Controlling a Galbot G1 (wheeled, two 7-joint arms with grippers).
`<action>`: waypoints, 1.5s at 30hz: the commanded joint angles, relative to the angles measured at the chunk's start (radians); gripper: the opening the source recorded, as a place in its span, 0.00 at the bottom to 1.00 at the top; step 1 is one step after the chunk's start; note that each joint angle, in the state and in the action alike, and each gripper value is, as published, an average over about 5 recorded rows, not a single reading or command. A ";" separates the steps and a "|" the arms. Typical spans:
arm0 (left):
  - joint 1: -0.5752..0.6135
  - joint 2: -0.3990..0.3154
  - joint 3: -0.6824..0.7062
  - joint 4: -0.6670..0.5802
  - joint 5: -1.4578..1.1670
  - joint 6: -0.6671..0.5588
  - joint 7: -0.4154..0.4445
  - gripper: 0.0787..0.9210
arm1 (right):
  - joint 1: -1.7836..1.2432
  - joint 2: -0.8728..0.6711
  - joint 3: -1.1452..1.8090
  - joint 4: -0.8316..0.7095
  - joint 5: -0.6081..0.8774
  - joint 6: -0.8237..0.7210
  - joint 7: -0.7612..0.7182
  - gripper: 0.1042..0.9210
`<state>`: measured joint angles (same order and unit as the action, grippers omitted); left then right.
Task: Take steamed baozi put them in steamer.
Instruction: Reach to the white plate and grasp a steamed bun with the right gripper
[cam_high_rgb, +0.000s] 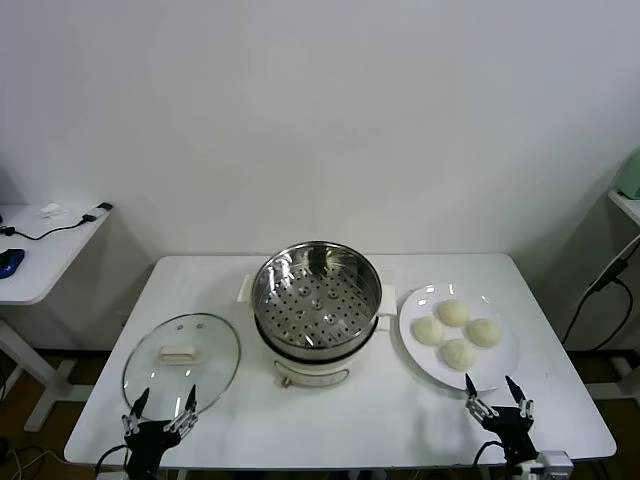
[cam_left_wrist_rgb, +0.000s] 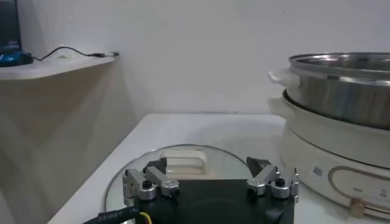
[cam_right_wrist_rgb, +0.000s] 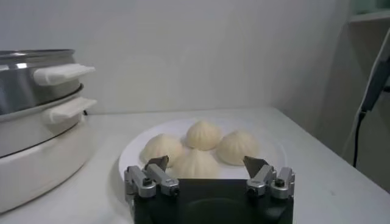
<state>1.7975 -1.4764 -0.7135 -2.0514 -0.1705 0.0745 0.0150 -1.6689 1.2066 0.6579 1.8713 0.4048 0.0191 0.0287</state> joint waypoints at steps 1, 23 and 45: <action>0.002 0.002 -0.001 -0.004 0.005 0.009 -0.001 0.88 | 0.077 -0.058 0.058 0.020 -0.059 -0.090 -0.030 0.88; 0.029 0.008 0.007 -0.031 0.013 -0.031 -0.001 0.88 | 1.528 -0.798 -1.161 -0.658 -0.346 -0.015 -1.058 0.88; -0.016 -0.005 0.010 0.012 0.021 -0.043 0.011 0.88 | 1.963 -0.319 -1.803 -1.161 -0.282 -0.030 -1.216 0.88</action>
<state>1.7939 -1.4804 -0.7037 -2.0537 -0.1499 0.0331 0.0257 0.1789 0.7375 -0.9516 0.9062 0.0989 0.0057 -1.1212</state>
